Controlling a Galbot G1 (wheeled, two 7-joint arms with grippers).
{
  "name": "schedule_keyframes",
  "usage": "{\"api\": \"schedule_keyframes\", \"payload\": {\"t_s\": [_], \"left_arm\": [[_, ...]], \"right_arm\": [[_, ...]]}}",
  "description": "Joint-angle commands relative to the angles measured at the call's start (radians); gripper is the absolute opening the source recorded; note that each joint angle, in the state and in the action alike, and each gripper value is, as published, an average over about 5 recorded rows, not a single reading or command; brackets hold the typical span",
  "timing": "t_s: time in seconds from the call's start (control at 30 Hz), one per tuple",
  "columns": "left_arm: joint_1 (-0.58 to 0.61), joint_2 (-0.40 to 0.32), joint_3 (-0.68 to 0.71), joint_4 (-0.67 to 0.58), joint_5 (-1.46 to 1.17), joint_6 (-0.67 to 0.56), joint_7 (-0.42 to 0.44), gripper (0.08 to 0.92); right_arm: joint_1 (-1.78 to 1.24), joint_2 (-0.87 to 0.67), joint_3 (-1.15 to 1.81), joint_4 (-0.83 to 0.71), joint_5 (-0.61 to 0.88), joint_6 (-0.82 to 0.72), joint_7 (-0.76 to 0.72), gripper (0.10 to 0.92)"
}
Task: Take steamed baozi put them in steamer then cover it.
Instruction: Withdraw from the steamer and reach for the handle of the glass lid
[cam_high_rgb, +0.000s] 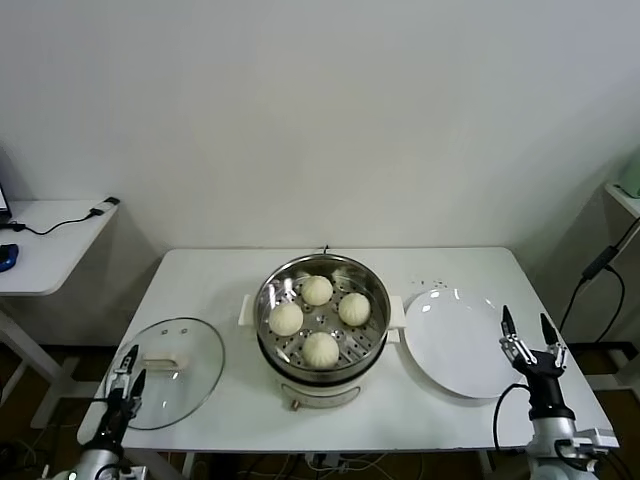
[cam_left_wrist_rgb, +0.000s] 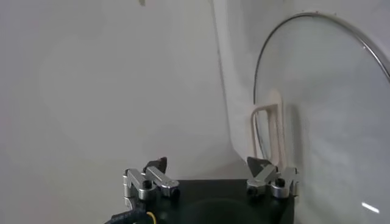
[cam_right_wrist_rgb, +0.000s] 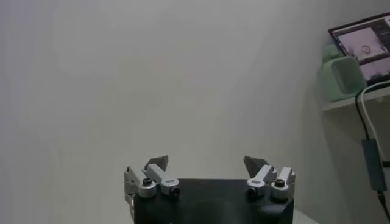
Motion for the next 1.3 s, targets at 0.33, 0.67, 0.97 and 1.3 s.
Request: {"api": "schedule_keyframes", "payload": {"t_s": [0.33,0.67,0.97,1.3], "left_arm": [[-0.093,-0.009,0.076,0.077,0.002,0.033,0.014,0.823],[-0.158,-0.010,0.078,0.151,0.024,0.038,0.025,0.823],[-0.219,-0.015,0.089,0.207,0.017,0.047,0.027,0.823],[-0.291,-0.023,0.096,0.242,0.012,0.055,0.038,0.823]], "right_arm": [[0.002,0.003,0.002,-0.020,-0.008,0.010,0.001,0.823],[0.014,0.003,0.005,-0.039,-0.011,0.010,0.001,0.823],[0.021,0.005,0.001,-0.057,-0.014,0.014,0.000,0.823],[0.021,0.007,0.003,-0.071,-0.015,0.018,-0.001,0.823]]}}
